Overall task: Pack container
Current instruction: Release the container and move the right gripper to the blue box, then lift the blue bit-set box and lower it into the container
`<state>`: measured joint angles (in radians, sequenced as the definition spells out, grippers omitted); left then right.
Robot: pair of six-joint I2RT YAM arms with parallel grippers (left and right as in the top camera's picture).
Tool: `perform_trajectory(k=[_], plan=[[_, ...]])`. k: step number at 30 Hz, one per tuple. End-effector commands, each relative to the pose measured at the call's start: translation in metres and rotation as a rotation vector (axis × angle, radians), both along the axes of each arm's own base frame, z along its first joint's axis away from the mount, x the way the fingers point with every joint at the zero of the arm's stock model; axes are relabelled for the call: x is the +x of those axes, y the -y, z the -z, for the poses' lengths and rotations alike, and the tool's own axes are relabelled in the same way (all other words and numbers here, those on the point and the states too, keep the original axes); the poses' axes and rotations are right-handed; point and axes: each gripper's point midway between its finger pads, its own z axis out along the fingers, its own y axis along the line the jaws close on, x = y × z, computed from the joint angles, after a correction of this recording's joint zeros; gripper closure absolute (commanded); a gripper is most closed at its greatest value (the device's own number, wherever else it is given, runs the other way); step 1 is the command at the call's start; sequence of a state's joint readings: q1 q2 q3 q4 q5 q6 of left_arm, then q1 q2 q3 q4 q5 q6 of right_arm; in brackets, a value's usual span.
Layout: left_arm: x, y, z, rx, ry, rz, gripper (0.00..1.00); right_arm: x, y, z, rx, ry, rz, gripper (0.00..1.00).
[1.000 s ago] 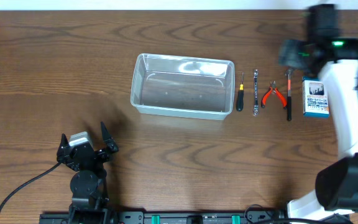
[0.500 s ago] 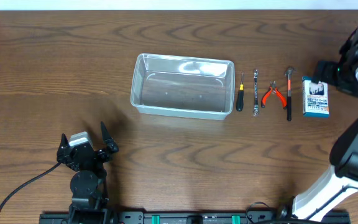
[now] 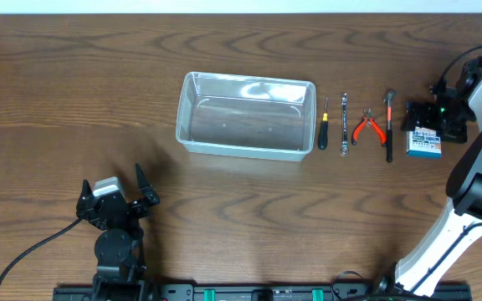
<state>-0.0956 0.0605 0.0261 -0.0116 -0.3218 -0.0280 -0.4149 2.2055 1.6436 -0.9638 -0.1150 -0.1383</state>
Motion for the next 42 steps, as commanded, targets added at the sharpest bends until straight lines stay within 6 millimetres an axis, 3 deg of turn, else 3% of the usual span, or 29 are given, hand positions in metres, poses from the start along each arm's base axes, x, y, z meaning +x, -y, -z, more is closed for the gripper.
perform_trajectory(k=[1, 7, 14, 17, 20, 24, 27, 29, 31, 33, 36, 40, 42], plan=[[-0.002, -0.003, 0.016, 0.009, -0.048, -0.016, 0.02, -0.012, 0.007, 0.022, -0.026, -0.081, 0.060, 0.01], [-0.002, -0.003, 0.016, 0.009, -0.048, -0.016, 0.02, -0.015, 0.006, 0.025, -0.021, -0.096, 0.091, 0.15], [-0.002, -0.003, 0.016, 0.009, -0.048, -0.016, 0.02, -0.019, 0.004, 0.015, -0.013, -0.117, 0.152, 0.41], [-0.002, -0.003, 0.016, 0.009, -0.048, -0.016, 0.02, -0.012, 0.004, -0.013, -0.018, -0.073, 0.193, 0.43], [-0.002, -0.003, 0.016, 0.009, -0.048, -0.016, 0.02, 0.007, -0.012, -0.059, 0.017, 0.044, 0.165, 0.43], [-0.002, -0.003, 0.016, 0.009, -0.048, -0.016, 0.02, 0.028, -0.064, -0.139, 0.053, 0.241, 0.052, 0.44], [-0.002, -0.003, 0.016, 0.009, -0.048, -0.016, 0.02, 0.031, -0.130, -0.200, 0.063, 0.389, -0.098, 0.46], [-0.002, -0.003, 0.016, 0.009, -0.048, -0.016, 0.02, 0.029, -0.179, -0.228, 0.067, 0.464, -0.191, 0.51], [-0.002, -0.003, 0.016, 0.009, -0.048, -0.016, 0.02, 0.025, -0.227, -0.244, 0.087, 0.508, -0.233, 0.52], [-0.002, -0.003, 0.016, 0.009, -0.048, -0.016, 0.02, 0.020, -0.277, -0.250, 0.106, 0.533, -0.265, 0.52], [-0.002, -0.003, 0.016, 0.009, -0.048, -0.016, 0.02, 0.012, -0.331, -0.243, 0.079, 0.535, -0.226, 0.49], [-0.002, -0.003, 0.016, 0.009, -0.048, -0.016, 0.02, -0.002, -0.375, -0.210, 0.026, 0.478, -0.118, 0.53], [-0.002, -0.003, 0.016, 0.009, -0.048, -0.016, 0.02, -0.008, -0.386, -0.192, -0.001, 0.438, -0.089, 0.55]])
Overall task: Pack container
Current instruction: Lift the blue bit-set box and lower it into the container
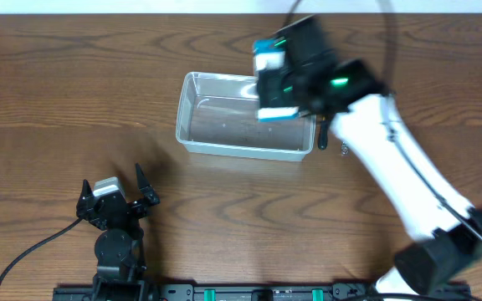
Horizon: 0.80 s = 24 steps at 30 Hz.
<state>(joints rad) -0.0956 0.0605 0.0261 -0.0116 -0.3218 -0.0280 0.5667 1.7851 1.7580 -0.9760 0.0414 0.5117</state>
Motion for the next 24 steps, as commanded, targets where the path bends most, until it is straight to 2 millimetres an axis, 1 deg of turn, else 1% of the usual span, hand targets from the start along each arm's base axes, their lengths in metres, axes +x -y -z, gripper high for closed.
perform_trajectory(k=[1, 3, 5, 7, 9, 13, 16, 18, 20, 24], plan=[[-0.002, -0.003, 0.016, 0.009, -0.048, -0.016, 0.02, 0.003, 0.003, 0.033, -0.056, -0.042, 0.224, 0.54], [-0.002, -0.003, 0.016, 0.009, -0.048, -0.016, 0.02, 0.005, 0.000, 0.052, -0.087, -0.069, 0.229, 0.54], [-0.002, -0.003, 0.016, 0.009, -0.048, -0.016, 0.02, 0.009, 0.004, 0.070, -0.114, -0.098, 0.241, 0.53], [-0.002, -0.003, 0.016, 0.009, -0.048, -0.016, 0.02, 0.015, 0.011, 0.084, -0.134, -0.123, 0.260, 0.56], [-0.002, -0.003, 0.016, 0.009, -0.048, -0.016, 0.02, 0.018, 0.020, 0.094, -0.152, -0.147, 0.279, 0.55], [-0.002, -0.003, 0.016, 0.009, -0.048, -0.016, 0.02, 0.017, 0.040, 0.115, -0.202, -0.213, 0.315, 0.54], [-0.002, -0.003, 0.016, 0.009, -0.048, -0.016, 0.02, 0.014, 0.052, 0.126, -0.232, -0.260, 0.334, 0.55], [-0.002, -0.003, 0.016, 0.009, -0.048, -0.016, 0.02, 0.013, 0.056, 0.133, -0.241, -0.274, 0.339, 0.54], [-0.002, -0.003, 0.016, 0.009, -0.048, -0.016, 0.02, 0.013, 0.056, 0.136, -0.242, -0.274, 0.339, 0.52], [-0.002, -0.003, 0.016, 0.009, -0.048, -0.016, 0.02, 0.012, 0.053, 0.138, -0.244, -0.275, 0.332, 0.46]])
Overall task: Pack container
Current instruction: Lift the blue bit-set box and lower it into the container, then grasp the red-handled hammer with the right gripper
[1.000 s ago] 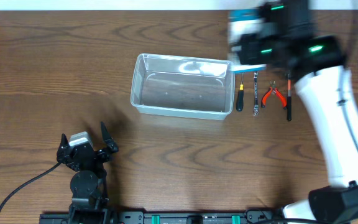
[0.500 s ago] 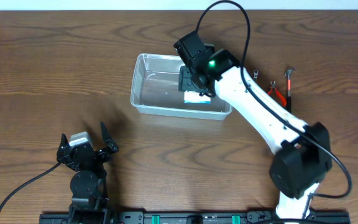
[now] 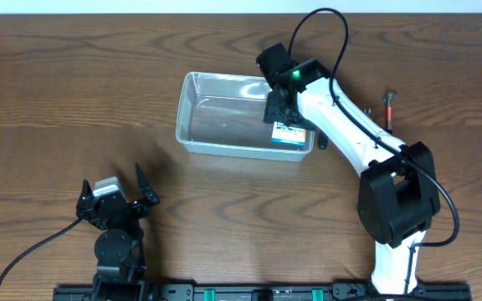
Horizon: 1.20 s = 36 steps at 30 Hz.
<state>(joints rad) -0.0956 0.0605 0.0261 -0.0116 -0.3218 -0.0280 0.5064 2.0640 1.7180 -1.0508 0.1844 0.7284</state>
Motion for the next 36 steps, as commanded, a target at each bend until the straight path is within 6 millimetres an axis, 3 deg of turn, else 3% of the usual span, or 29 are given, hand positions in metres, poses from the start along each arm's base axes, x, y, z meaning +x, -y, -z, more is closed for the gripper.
perform_trajectory(k=[1, 5, 6, 10, 12, 16, 19, 21, 23, 26, 30, 33, 36], plan=[[-0.002, -0.003, 0.016, 0.009, -0.048, -0.016, 0.02, 0.000, -0.001, 0.000, -0.013, 0.013, 0.011, 0.45], [-0.002, -0.003, 0.016, 0.009, -0.048, -0.016, 0.02, -0.004, -0.005, 0.001, -0.017, 0.006, -0.001, 0.45], [-0.002, -0.003, 0.016, 0.009, -0.048, -0.016, 0.01, -0.005, -0.006, 0.000, -0.018, 0.004, -0.002, 0.41], [-0.002, -0.003, 0.016, 0.009, -0.048, -0.016, 0.02, -0.008, -0.003, 0.001, -0.021, -0.007, 0.022, 0.10], [-0.002, -0.003, 0.016, 0.009, -0.048, -0.016, 0.02, -0.004, -0.002, -0.006, -0.022, 0.019, 0.023, 0.01], [-0.002, -0.003, 0.016, 0.009, -0.048, -0.016, 0.02, 0.017, 0.003, -0.054, -0.030, 0.170, -0.064, 0.01], [-0.002, -0.003, 0.016, 0.009, -0.048, -0.016, 0.02, 0.027, 0.013, -0.105, -0.022, 0.294, -0.115, 0.01], [-0.002, -0.003, 0.016, 0.009, -0.048, -0.016, 0.02, 0.028, 0.035, -0.139, -0.036, 0.363, -0.112, 0.01], [-0.002, -0.003, 0.016, 0.009, -0.048, -0.016, 0.02, 0.026, 0.074, -0.167, -0.071, 0.406, -0.091, 0.01], [-0.002, -0.003, 0.016, 0.009, -0.048, -0.016, 0.02, 0.023, 0.141, -0.185, -0.145, 0.402, -0.029, 0.01], [-0.002, -0.003, 0.016, 0.009, -0.048, -0.016, 0.02, 0.014, 0.229, -0.167, -0.201, 0.293, 0.087, 0.01], [-0.002, -0.003, 0.016, 0.009, -0.048, -0.016, 0.02, 0.015, 0.256, -0.134, -0.085, 0.221, 0.154, 0.05], [-0.002, -0.003, 0.016, 0.009, -0.048, -0.016, 0.02, 0.021, 0.272, -0.094, -0.005, 0.156, 0.193, 0.13]])
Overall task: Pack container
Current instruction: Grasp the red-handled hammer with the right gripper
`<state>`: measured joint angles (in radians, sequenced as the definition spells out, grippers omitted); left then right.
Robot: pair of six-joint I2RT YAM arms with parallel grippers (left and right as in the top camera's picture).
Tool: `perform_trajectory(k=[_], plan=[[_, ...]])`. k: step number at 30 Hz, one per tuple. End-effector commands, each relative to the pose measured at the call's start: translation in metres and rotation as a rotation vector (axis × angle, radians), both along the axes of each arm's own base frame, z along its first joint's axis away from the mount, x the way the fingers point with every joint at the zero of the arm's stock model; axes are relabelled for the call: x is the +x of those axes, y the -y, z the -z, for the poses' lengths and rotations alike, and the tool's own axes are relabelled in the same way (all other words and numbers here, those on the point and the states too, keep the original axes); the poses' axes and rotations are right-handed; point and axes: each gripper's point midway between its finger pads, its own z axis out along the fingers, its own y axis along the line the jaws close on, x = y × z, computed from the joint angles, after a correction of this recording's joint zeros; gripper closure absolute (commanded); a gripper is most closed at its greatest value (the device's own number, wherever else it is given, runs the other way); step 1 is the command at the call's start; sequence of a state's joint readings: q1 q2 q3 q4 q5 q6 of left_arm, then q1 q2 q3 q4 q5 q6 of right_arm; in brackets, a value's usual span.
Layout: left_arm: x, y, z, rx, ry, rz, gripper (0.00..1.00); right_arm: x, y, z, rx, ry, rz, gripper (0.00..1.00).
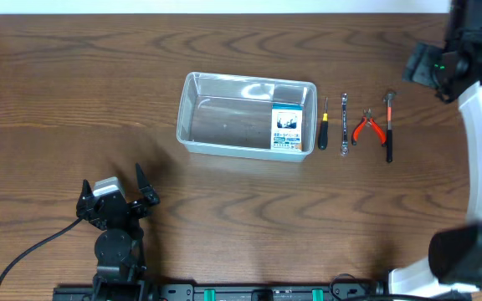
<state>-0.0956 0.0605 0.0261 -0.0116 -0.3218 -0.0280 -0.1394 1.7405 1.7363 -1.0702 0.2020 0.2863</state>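
A clear plastic container [224, 125] sits mid-table in the overhead view. A small white-and-blue box [286, 128] lies flat inside it at the right end. To the container's right lie a black screwdriver [324, 124], a wrench [344, 125], red-handled pliers [369, 127] and a hammer [388, 125]. My right gripper [429, 65] hangs high at the far right, beyond the hammer, blurred, its fingers not readable. My left gripper [114, 189] rests open near the front left, holding nothing.
The white right arm runs down the right edge of the table to its base [467, 259]. The left arm's base and cable [111, 251] sit at the front left.
The right gripper was down in the container's right end with the box. Now the box lies there alone, let go, and the gripper is up at the far right.
The right gripper was first at the box on the table right of the hammer. Then it held the box in the air over the container's right end, then low inside it. Now the box rests in the container. The left arm never moved.
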Motion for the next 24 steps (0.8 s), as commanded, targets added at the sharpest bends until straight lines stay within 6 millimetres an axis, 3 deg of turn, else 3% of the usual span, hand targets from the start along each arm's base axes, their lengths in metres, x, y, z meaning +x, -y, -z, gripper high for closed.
perform_trajectory(k=[1, 5, 10, 24], plan=[[-0.002, -0.003, 0.016, 0.009, -0.048, -0.016, 0.02, 0.005, -0.002, 0.061, 0.128, -0.115, -0.043, 0.14], [-0.002, -0.003, 0.016, 0.009, -0.048, -0.016, 0.02, 0.013, -0.004, 0.114, 0.160, -0.217, -0.055, 0.18], [-0.002, -0.003, 0.016, 0.009, -0.048, -0.016, 0.02, 0.029, -0.008, 0.159, 0.168, -0.257, -0.097, 0.19], [-0.002, -0.003, 0.016, 0.009, -0.048, -0.016, 0.02, 0.035, -0.016, 0.211, 0.197, -0.318, -0.117, 0.39]])
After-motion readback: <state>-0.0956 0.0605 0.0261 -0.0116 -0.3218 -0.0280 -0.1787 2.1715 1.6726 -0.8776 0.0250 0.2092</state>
